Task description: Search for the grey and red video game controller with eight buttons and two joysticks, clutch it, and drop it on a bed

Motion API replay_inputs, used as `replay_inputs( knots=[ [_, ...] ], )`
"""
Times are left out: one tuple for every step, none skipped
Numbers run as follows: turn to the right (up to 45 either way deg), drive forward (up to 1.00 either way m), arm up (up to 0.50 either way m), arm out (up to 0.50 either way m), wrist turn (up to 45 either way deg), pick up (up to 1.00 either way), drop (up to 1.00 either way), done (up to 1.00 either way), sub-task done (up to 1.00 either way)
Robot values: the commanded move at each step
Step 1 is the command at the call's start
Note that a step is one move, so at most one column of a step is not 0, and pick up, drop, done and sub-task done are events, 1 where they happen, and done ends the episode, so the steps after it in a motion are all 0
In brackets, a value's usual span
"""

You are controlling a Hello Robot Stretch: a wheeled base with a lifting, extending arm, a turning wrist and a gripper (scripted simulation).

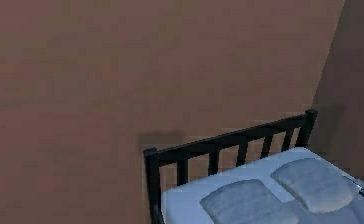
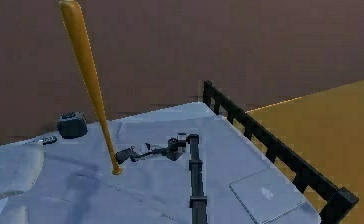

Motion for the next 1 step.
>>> replay_inputs(
  knots=[
    [0.0,0.00,-0.32,0.00,0.0,0.00,0.00,0.00,0.00]
  ],
)
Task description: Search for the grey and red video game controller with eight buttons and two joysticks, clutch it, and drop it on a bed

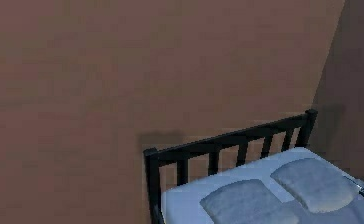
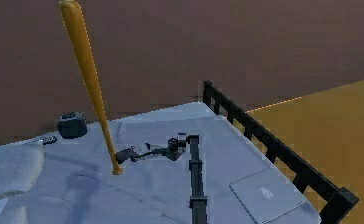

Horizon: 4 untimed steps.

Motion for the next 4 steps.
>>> replay_inputs(
  knots=[
    [0.0,0.00,0.00,0.00,0.0,0.00,1.00,0.00,0.00],
    [0.0,0.00,0.10,0.00,0.0,0.00,0.00,0.00,0.00],
    [0.0,0.00,0.00,-0.08,0.0,0.00,0.00,0.00,0.00],
    [0.0,0.00,0.00,0.00,0.0,0.00,0.00,1.00,0.00]
  ],
)
